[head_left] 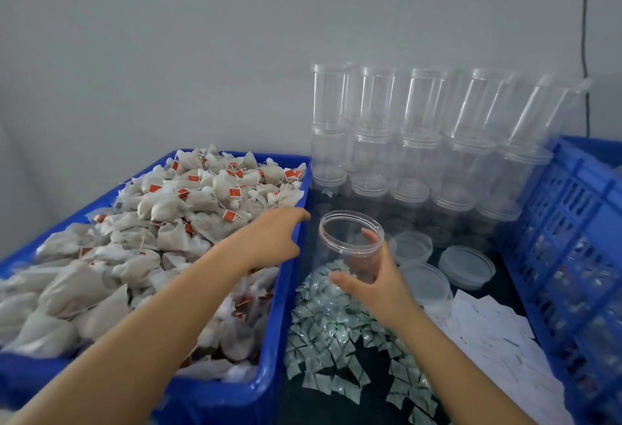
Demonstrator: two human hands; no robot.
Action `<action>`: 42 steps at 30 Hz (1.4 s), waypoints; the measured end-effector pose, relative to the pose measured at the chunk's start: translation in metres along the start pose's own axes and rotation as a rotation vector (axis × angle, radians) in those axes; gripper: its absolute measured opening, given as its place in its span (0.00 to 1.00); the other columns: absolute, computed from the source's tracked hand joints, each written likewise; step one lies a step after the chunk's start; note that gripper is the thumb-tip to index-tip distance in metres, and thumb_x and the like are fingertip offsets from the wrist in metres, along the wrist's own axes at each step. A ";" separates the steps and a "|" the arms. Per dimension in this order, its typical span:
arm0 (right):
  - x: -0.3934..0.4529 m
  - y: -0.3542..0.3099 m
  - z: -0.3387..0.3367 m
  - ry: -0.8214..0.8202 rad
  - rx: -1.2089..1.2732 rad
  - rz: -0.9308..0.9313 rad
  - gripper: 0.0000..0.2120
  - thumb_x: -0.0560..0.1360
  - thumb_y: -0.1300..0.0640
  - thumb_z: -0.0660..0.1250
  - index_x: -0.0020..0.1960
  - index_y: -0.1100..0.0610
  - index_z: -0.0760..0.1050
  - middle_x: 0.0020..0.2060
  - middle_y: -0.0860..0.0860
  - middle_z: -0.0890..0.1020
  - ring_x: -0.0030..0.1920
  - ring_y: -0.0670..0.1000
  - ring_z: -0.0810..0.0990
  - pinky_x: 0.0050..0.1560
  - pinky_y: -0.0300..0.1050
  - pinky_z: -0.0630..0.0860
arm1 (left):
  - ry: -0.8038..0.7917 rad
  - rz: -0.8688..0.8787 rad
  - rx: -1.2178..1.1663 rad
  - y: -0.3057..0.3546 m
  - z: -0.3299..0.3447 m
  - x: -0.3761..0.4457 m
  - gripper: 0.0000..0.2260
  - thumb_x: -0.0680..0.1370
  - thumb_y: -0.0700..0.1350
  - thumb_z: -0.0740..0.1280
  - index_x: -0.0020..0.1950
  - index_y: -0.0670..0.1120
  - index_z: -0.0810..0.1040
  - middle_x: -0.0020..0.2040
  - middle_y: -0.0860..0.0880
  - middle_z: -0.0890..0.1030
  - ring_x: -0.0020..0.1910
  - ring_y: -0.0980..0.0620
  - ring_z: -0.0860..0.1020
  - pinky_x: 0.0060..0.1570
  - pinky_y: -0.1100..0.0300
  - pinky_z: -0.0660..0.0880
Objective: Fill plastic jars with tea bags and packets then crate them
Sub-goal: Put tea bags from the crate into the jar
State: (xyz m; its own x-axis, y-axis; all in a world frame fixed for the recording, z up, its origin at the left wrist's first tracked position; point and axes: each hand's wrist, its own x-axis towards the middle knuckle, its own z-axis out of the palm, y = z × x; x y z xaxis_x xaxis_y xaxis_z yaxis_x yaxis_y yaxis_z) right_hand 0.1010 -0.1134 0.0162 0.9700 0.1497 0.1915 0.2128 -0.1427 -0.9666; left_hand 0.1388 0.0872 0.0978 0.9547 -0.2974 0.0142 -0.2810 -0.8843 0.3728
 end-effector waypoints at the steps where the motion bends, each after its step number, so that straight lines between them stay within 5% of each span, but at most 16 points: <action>1: -0.004 0.001 0.004 -0.012 -0.016 0.005 0.45 0.51 0.27 0.79 0.62 0.28 0.60 0.56 0.22 0.73 0.59 0.28 0.74 0.51 0.26 0.74 | 0.065 -0.019 0.031 -0.006 -0.001 -0.001 0.23 0.75 0.40 0.68 0.69 0.48 0.69 0.66 0.49 0.72 0.61 0.52 0.72 0.57 0.59 0.71; 4: -0.013 0.007 0.014 -0.044 -0.065 0.013 0.47 0.50 0.24 0.76 0.63 0.26 0.58 0.55 0.17 0.71 0.58 0.25 0.73 0.51 0.24 0.72 | 0.240 -0.086 0.201 -0.026 0.004 -0.003 0.21 0.75 0.41 0.68 0.67 0.47 0.71 0.65 0.47 0.73 0.63 0.49 0.71 0.61 0.56 0.70; 7: -0.017 0.016 0.024 -0.069 -0.076 0.038 0.48 0.48 0.24 0.76 0.63 0.25 0.58 0.62 0.34 0.74 0.62 0.37 0.76 0.62 0.36 0.73 | 0.305 -0.177 0.386 -0.042 0.010 -0.006 0.22 0.74 0.40 0.67 0.67 0.46 0.70 0.67 0.46 0.71 0.68 0.45 0.67 0.66 0.50 0.67; 10: -0.020 0.025 0.031 -0.106 -0.100 0.049 0.43 0.49 0.25 0.77 0.58 0.19 0.59 0.63 0.38 0.73 0.61 0.42 0.78 0.61 0.42 0.76 | 0.291 -0.313 0.568 -0.055 0.012 -0.008 0.22 0.75 0.43 0.66 0.69 0.46 0.68 0.71 0.43 0.67 0.71 0.41 0.62 0.70 0.46 0.60; 13: -0.025 0.039 0.031 -0.103 -0.075 0.054 0.47 0.52 0.32 0.81 0.64 0.25 0.59 0.61 0.40 0.74 0.55 0.36 0.80 0.49 0.34 0.80 | 0.228 -0.505 0.644 -0.068 0.013 -0.010 0.23 0.76 0.44 0.63 0.71 0.45 0.66 0.71 0.41 0.64 0.70 0.37 0.62 0.69 0.45 0.61; 15: -0.029 0.048 0.030 -0.074 -0.092 0.042 0.47 0.53 0.32 0.80 0.65 0.23 0.58 0.59 0.35 0.75 0.58 0.32 0.76 0.49 0.30 0.77 | 0.232 -0.547 0.632 -0.075 0.015 -0.009 0.22 0.77 0.42 0.63 0.71 0.44 0.67 0.70 0.42 0.64 0.67 0.39 0.65 0.65 0.48 0.66; 19: -0.035 0.061 0.033 0.001 -0.113 0.015 0.48 0.50 0.23 0.76 0.65 0.21 0.56 0.59 0.32 0.74 0.60 0.29 0.72 0.49 0.26 0.74 | 0.325 -0.504 0.565 -0.081 0.015 -0.007 0.19 0.77 0.38 0.65 0.67 0.42 0.70 0.66 0.42 0.67 0.65 0.40 0.67 0.57 0.52 0.73; 29: -0.036 0.067 0.039 0.062 -0.098 -0.013 0.41 0.57 0.35 0.78 0.63 0.23 0.59 0.60 0.38 0.73 0.60 0.31 0.73 0.50 0.24 0.73 | 0.542 -0.392 0.517 -0.088 0.008 -0.012 0.10 0.77 0.40 0.64 0.58 0.43 0.78 0.57 0.45 0.76 0.58 0.43 0.73 0.55 0.51 0.70; 33: -0.036 0.069 0.039 0.059 -0.093 -0.013 0.42 0.57 0.34 0.77 0.63 0.22 0.58 0.57 0.30 0.73 0.60 0.31 0.73 0.50 0.28 0.73 | 0.697 -0.291 0.372 -0.083 0.005 -0.015 0.11 0.80 0.43 0.60 0.58 0.41 0.77 0.55 0.43 0.78 0.56 0.42 0.74 0.52 0.49 0.71; 38: -0.036 0.070 0.039 0.065 -0.086 -0.007 0.41 0.56 0.33 0.77 0.62 0.21 0.58 0.55 0.26 0.72 0.59 0.31 0.73 0.49 0.25 0.73 | 0.795 -0.231 0.250 -0.069 0.003 -0.016 0.11 0.82 0.46 0.56 0.53 0.40 0.72 0.43 0.44 0.78 0.36 0.46 0.74 0.32 0.54 0.67; 42: -0.036 0.071 0.039 0.060 -0.081 -0.006 0.41 0.56 0.34 0.78 0.63 0.22 0.59 0.54 0.26 0.72 0.59 0.31 0.74 0.48 0.25 0.74 | 0.840 -0.161 0.132 -0.053 0.004 -0.020 0.13 0.82 0.50 0.53 0.51 0.42 0.70 0.34 0.47 0.75 0.28 0.48 0.72 0.26 0.57 0.65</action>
State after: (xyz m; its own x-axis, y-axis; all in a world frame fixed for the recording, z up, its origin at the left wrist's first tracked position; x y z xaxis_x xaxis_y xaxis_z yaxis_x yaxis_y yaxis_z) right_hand 0.0770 -0.0902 -0.0657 0.9734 0.0921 0.2097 0.2253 -0.2209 -0.9489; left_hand 0.1347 0.1387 0.0743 0.7257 0.1532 0.6708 -0.0959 -0.9428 0.3192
